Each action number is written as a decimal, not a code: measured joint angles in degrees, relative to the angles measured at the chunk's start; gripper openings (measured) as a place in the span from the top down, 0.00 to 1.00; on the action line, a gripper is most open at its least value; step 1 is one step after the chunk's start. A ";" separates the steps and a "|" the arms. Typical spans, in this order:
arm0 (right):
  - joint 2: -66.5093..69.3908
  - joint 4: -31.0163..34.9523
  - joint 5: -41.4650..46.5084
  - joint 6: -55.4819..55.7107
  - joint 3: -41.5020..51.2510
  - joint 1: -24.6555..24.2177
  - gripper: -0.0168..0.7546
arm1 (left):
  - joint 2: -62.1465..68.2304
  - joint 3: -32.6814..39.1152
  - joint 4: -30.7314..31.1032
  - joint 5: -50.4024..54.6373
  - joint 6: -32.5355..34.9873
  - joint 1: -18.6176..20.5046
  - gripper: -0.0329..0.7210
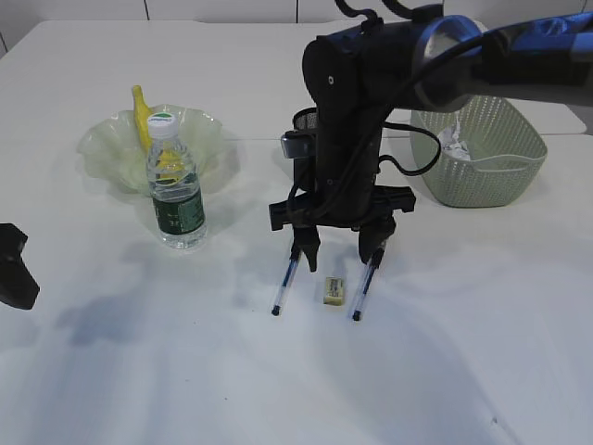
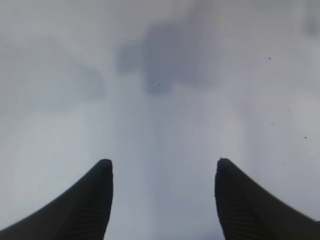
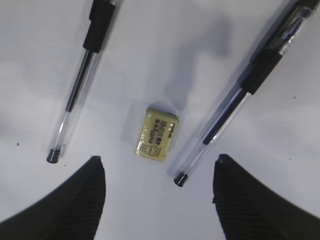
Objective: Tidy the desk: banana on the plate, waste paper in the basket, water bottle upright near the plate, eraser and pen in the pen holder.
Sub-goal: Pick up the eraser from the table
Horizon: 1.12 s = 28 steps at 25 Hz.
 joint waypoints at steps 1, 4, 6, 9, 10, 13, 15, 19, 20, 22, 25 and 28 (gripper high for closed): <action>0.27 0.22 0.00 0.88 0.00 0.00 0.32 | 0.00 0.00 0.00 -0.13 0.00 0.00 0.36; 1.12 0.72 0.00 3.72 -0.08 0.00 0.32 | 0.00 0.00 0.00 -0.89 0.00 0.00 0.36; 1.26 0.72 0.00 5.23 -0.08 0.00 0.32 | 0.00 0.00 0.00 -1.05 0.00 0.00 0.36; 1.37 1.06 0.00 7.02 -0.08 0.00 0.32 | 0.00 0.00 0.00 -1.18 0.00 0.00 0.36; 1.59 1.47 0.00 7.68 -0.08 0.00 0.32 | 0.00 0.00 0.00 -1.28 0.00 0.00 0.36; 2.23 2.15 0.00 8.74 -0.08 0.00 0.32 | 0.00 0.00 0.00 -1.42 0.00 0.00 0.36; 2.67 2.81 0.00 9.00 -0.08 0.00 0.32 | 0.00 0.00 0.00 -1.52 0.00 0.00 0.36; 3.24 3.08 0.00 9.13 -0.08 0.00 0.32 | 0.00 0.00 0.00 -1.52 0.00 0.00 0.36; 3.24 3.08 0.00 9.13 -0.08 0.00 0.32 | 0.00 0.00 0.00 -1.52 0.00 0.00 0.36; 3.49 3.18 0.00 9.24 -0.08 0.00 0.32 | 0.00 0.00 -0.13 -1.55 0.00 0.00 0.36; 4.27 3.30 0.00 9.24 -0.08 0.00 0.32 | 0.00 0.00 -0.73 -1.55 0.00 0.00 0.36; 4.93 3.42 0.00 9.39 -0.08 0.00 0.32 | 0.00 0.00 -1.14 -1.55 0.00 0.00 0.36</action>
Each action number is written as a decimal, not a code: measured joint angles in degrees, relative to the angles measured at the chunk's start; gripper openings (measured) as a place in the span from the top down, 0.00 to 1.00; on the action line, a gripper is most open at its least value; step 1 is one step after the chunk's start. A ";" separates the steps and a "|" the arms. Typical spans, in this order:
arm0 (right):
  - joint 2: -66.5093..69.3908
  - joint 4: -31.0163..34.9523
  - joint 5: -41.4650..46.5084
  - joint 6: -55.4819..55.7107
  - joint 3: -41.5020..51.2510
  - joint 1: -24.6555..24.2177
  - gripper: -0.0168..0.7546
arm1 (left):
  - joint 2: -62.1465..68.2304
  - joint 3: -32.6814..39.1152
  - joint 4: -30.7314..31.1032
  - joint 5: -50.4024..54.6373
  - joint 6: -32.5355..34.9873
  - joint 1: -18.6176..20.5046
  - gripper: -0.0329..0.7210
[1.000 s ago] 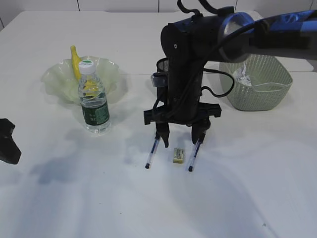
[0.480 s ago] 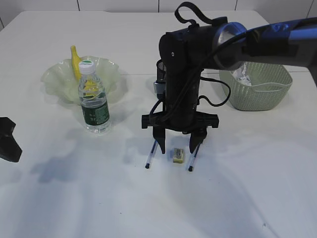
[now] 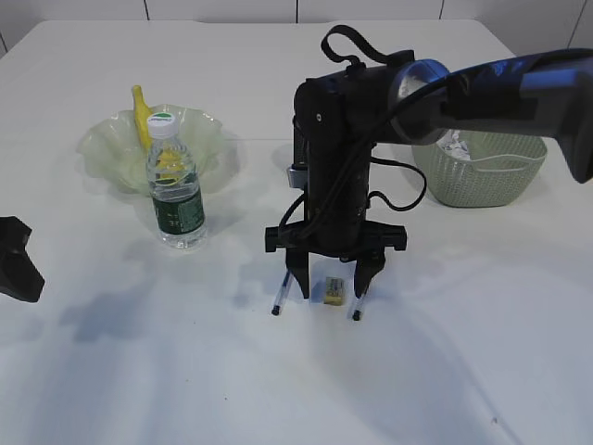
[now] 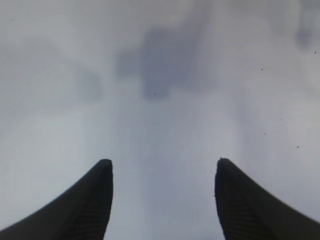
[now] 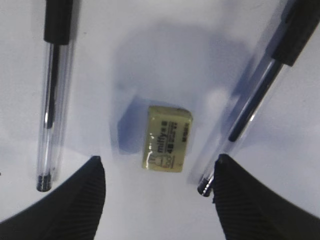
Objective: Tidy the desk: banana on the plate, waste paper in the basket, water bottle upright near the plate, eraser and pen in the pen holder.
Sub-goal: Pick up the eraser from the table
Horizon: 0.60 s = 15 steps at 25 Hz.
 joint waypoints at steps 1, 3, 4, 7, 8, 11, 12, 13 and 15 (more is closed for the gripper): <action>0.00 0.00 -0.11 0.00 0.00 0.00 0.32 | 0.00 0.00 0.00 0.00 0.00 0.00 0.36; 0.08 0.11 -0.70 0.00 0.00 0.00 0.32 | 0.00 0.00 -0.11 0.00 0.00 0.00 0.36; 0.08 0.11 -1.06 0.08 0.00 0.00 0.32 | 0.00 0.00 -0.11 0.00 0.00 0.00 0.36; 0.08 0.21 -1.84 0.23 0.00 0.00 0.32 | 0.00 0.00 -0.11 0.00 0.00 0.00 0.36; 0.08 0.21 -1.98 0.57 0.00 0.00 0.32 | 0.00 0.00 -0.11 0.00 0.00 0.00 0.36; 0.08 0.21 -2.77 0.85 0.00 0.00 0.32 | 0.00 0.00 -0.11 0.00 0.00 0.00 0.36; 0.08 0.21 -2.99 1.10 0.00 0.00 0.32 | 0.00 0.00 -0.11 0.00 0.00 0.00 0.36; 0.08 0.21 -3.13 1.20 0.00 0.00 0.32 | 0.00 0.00 -0.11 0.00 0.00 0.00 0.36; 0.08 0.21 -3.21 1.42 0.00 0.00 0.32 | 0.00 0.00 -0.22 0.11 0.00 0.00 0.36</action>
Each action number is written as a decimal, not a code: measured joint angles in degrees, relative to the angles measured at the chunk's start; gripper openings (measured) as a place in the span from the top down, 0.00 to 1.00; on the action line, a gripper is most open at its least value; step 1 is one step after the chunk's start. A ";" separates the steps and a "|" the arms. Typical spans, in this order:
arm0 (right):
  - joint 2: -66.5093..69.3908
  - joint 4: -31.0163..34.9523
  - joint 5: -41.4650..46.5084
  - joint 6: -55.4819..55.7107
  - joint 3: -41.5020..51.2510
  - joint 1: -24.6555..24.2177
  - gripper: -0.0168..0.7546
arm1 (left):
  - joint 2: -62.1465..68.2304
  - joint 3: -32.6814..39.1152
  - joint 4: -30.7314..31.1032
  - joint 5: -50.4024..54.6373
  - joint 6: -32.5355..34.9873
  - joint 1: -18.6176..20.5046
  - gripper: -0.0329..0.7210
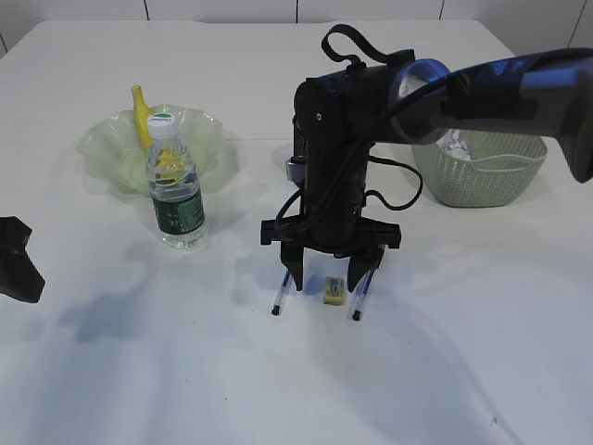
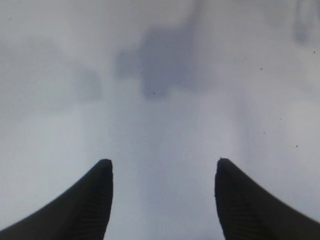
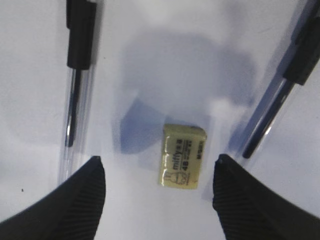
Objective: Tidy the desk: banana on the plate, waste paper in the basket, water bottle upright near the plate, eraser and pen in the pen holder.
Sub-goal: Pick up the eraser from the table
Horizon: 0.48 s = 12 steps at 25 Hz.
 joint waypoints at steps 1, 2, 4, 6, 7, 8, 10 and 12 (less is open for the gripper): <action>0.00 0.00 -0.04 0.00 0.00 0.00 0.32 | 0.00 0.00 0.00 0.00 0.00 0.00 0.36; 0.00 -0.17 -0.13 0.11 0.00 0.00 0.32 | 0.00 0.00 0.00 0.00 0.00 0.00 0.36; 0.00 -0.37 -0.13 0.51 0.00 0.00 0.32 | 0.00 0.00 0.00 0.09 0.00 0.00 0.36; 0.00 -0.37 -0.24 0.72 0.00 0.00 0.32 | 0.00 0.00 0.00 0.20 0.00 0.00 0.36; 0.00 -0.37 -0.35 0.72 0.00 0.00 0.32 | 0.00 0.00 0.00 0.20 0.00 0.00 0.36; 0.00 -0.40 -0.45 0.82 0.00 0.00 0.33 | 0.00 0.00 0.00 0.29 0.00 0.00 0.36; 0.00 -0.50 -0.69 0.82 0.00 0.00 0.33 | 0.00 0.00 -0.10 0.29 0.00 0.00 0.36; 0.00 -0.50 -0.81 0.82 0.00 0.00 0.33 | 0.00 0.00 -0.10 0.29 0.00 0.00 0.36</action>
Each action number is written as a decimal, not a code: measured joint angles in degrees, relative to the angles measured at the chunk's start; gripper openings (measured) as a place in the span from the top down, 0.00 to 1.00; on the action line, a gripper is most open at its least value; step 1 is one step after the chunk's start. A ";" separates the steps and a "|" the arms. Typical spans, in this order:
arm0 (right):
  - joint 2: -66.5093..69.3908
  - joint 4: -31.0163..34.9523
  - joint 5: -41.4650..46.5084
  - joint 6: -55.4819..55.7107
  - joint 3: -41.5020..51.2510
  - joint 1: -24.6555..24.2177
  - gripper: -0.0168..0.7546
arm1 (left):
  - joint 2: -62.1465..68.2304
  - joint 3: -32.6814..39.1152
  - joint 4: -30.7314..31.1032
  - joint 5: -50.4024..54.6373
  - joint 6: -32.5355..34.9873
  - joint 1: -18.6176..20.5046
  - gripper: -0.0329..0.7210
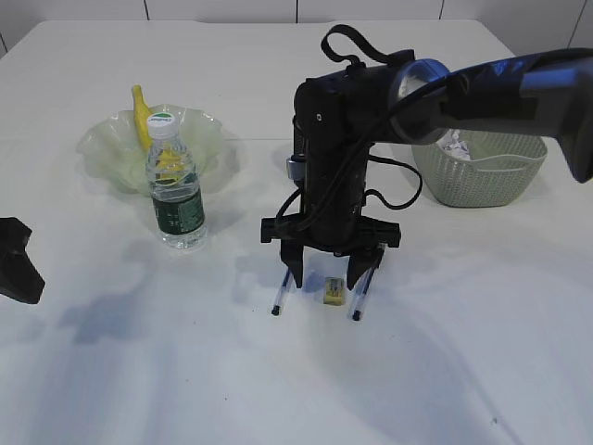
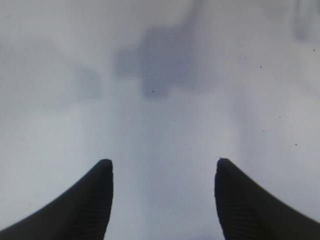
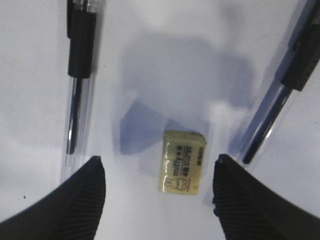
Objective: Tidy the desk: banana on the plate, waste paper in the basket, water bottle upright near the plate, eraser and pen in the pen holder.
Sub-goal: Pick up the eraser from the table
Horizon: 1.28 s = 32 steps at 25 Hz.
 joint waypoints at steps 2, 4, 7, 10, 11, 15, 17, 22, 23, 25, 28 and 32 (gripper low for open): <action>0.00 -0.12 -0.25 0.10 0.00 0.00 0.33 | 0.00 0.00 0.00 0.00 0.00 0.00 0.36; 0.00 -0.12 -0.34 0.10 0.00 0.00 0.33 | 0.00 0.00 -0.10 0.00 0.00 0.00 0.36; 0.26 -0.12 -0.34 0.10 0.00 0.00 0.33 | 0.00 0.00 -0.10 0.00 0.00 0.00 0.36; 1.02 -0.12 -0.34 0.10 0.00 0.00 0.33 | 0.00 0.00 -0.10 0.00 0.00 0.00 0.36; 1.06 -0.12 -0.34 0.10 0.00 0.00 0.33 | 0.00 0.00 -0.10 0.00 0.00 0.00 0.36; 1.06 -1.05 -0.38 0.10 -0.03 0.00 0.33 | 0.00 0.00 -0.21 0.00 0.00 0.00 0.36; 1.15 -1.65 -0.47 0.21 -0.03 0.00 0.33 | 0.00 0.00 -0.21 0.00 0.00 0.00 0.36; 1.15 -1.65 -0.47 0.21 -0.03 0.00 0.33 | 0.00 0.00 -0.21 0.00 0.00 0.00 0.36; 1.15 -1.65 -0.47 0.21 -0.03 0.00 0.33 | 0.00 0.00 -0.21 0.00 0.00 0.00 0.36; 1.15 -1.65 -0.47 0.21 -0.03 0.00 0.33 | 0.00 0.00 -0.21 0.00 0.00 0.00 0.36; 1.15 -1.65 -0.47 0.21 -0.03 0.00 0.33 | 0.00 0.00 -0.21 0.00 0.00 0.00 0.36; 1.15 -1.65 -0.47 0.21 -0.03 0.00 0.33 | 0.00 0.00 -0.21 0.00 0.00 0.00 0.36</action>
